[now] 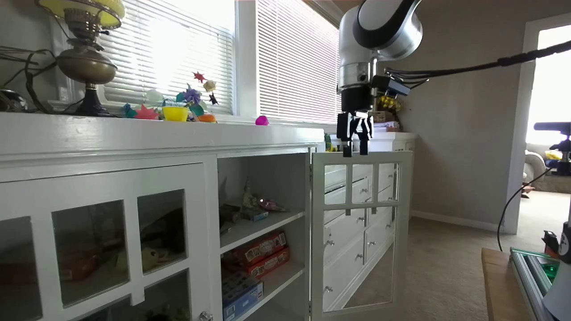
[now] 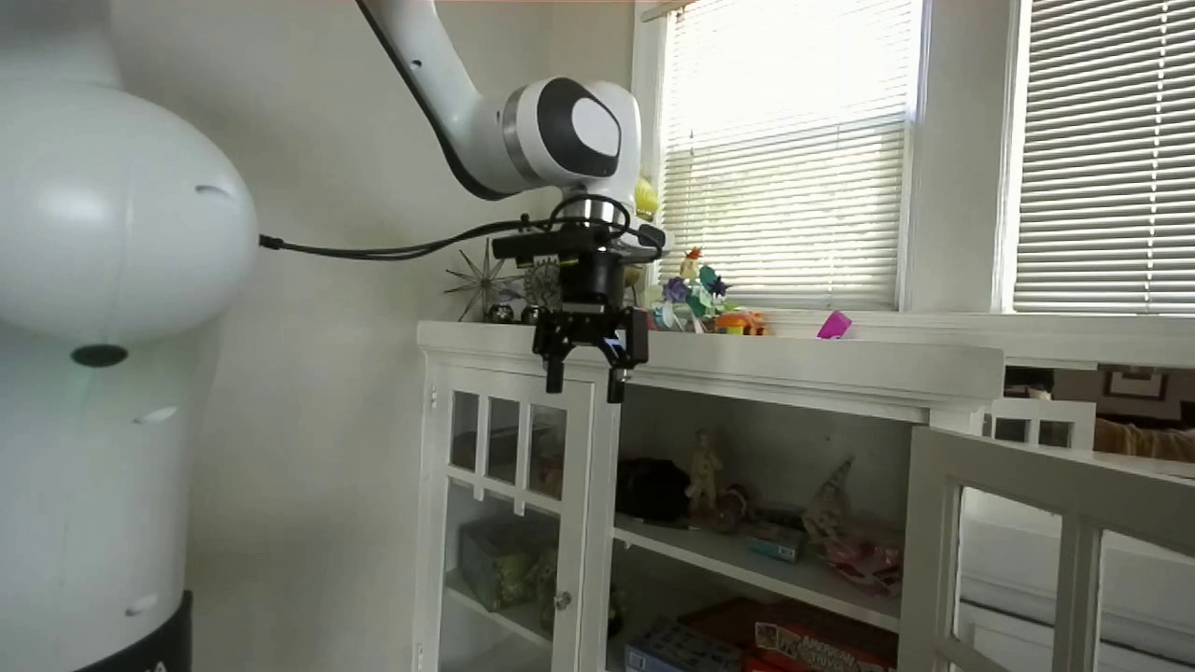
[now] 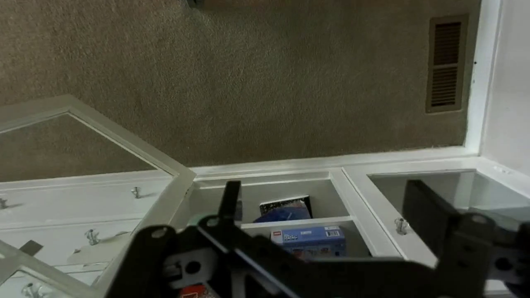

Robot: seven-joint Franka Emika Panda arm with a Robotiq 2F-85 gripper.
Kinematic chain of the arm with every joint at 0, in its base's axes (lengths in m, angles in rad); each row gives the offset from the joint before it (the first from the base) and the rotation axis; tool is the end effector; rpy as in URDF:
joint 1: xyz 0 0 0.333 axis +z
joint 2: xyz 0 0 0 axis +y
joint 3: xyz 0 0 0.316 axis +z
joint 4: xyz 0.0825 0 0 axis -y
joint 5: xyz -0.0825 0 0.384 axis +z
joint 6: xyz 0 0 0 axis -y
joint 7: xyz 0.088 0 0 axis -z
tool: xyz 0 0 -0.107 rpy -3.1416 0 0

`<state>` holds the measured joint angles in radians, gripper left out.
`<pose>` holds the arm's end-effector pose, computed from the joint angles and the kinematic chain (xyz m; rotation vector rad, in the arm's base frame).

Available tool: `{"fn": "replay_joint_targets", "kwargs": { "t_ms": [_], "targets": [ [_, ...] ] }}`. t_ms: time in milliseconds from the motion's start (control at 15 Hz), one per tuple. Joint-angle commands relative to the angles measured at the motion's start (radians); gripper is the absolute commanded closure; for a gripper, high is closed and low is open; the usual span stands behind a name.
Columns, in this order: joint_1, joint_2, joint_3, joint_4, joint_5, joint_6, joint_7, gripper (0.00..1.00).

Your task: Move the pink bowl to the right

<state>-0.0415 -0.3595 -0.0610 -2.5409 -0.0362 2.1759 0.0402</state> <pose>0.4131 -0.0436 0.3975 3.1280 -0.1849 -0.0096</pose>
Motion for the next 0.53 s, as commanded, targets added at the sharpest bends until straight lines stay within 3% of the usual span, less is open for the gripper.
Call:
{"fn": "replay_joint_targets", "kwargs": {
  "t_ms": [0, 467],
  "targets": [
    [-0.011, 0.074, -0.023, 0.009, 0.062, 0.107, -0.005, 0.0],
    [-0.074, 0.068, -0.017, 0.108, -0.122, 0.113, -0.012, 0.0]
  ]
}}
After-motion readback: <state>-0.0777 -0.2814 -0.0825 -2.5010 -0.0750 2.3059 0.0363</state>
